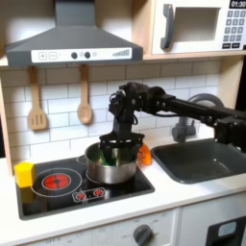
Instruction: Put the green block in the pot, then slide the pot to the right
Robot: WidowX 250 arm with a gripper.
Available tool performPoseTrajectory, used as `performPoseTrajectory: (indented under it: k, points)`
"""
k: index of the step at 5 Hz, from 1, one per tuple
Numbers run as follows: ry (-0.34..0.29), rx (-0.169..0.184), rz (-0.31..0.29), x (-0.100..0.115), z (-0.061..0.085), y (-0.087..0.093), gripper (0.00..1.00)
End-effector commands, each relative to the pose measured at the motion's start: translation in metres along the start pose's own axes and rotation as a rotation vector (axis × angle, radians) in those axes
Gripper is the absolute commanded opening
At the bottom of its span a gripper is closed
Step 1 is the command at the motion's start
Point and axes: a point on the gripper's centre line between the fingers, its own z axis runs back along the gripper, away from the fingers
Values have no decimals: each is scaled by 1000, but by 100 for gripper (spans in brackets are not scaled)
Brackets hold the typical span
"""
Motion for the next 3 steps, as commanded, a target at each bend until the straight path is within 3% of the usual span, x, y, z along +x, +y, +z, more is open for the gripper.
performPoseTrajectory:
  k: [1,3]
  points:
    - [3,-28,-24,-9,3,-6,100]
    - [1,-26,-20,-8,4,-8,100]
